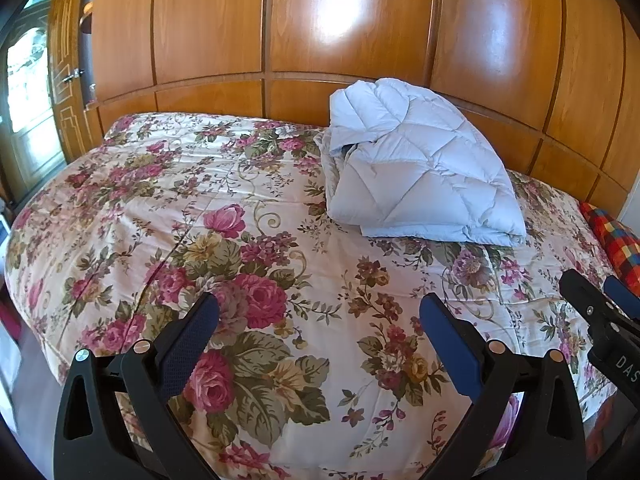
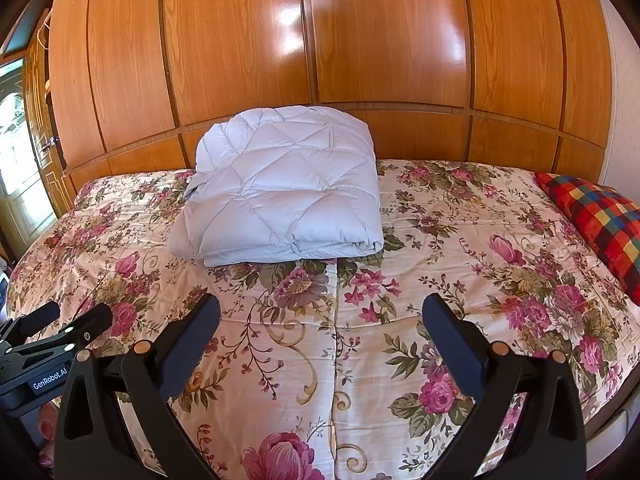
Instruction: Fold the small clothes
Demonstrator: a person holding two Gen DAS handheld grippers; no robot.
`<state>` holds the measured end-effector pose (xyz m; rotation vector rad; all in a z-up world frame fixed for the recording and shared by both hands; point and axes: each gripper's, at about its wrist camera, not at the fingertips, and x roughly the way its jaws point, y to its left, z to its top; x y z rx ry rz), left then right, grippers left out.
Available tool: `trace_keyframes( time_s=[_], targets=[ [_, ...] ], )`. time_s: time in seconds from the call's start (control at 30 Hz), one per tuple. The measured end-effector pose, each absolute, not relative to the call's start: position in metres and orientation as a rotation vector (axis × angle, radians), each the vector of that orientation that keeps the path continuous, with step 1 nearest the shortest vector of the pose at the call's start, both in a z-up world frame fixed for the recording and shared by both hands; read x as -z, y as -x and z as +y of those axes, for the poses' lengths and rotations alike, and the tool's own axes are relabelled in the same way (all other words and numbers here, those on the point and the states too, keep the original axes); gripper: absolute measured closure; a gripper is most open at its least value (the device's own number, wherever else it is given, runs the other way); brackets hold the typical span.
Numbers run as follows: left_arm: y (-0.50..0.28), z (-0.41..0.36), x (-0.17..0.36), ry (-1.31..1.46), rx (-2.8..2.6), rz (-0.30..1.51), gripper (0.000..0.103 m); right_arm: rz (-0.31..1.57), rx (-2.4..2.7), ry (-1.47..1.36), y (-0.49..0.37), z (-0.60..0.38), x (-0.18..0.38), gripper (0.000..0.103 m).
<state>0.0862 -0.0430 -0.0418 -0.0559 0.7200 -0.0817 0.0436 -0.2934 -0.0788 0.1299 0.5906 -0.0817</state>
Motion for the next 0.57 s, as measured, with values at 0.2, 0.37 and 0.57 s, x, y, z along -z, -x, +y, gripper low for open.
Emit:
trace_keyframes(
  time_s=[0.2,0.37,0.57],
  targets=[
    [-0.085,-0.044,0.042,0.048,0.082,0.716,0.004,0.595,0.083,-0.133,-0.044,-0.294,0.08,0.002],
    [-0.092,-0.044,0.048,0.056,0.091,0.763,0.004,0.601,0.087,-0.135,-0.045,-0.294,0.082,0.002],
    [-0.101,-0.043,0.058,0.059,0.081,0.794,0.004,0.631,0.095,-0.146,-0.05,-0.298,0.093,0.002]
  ],
)
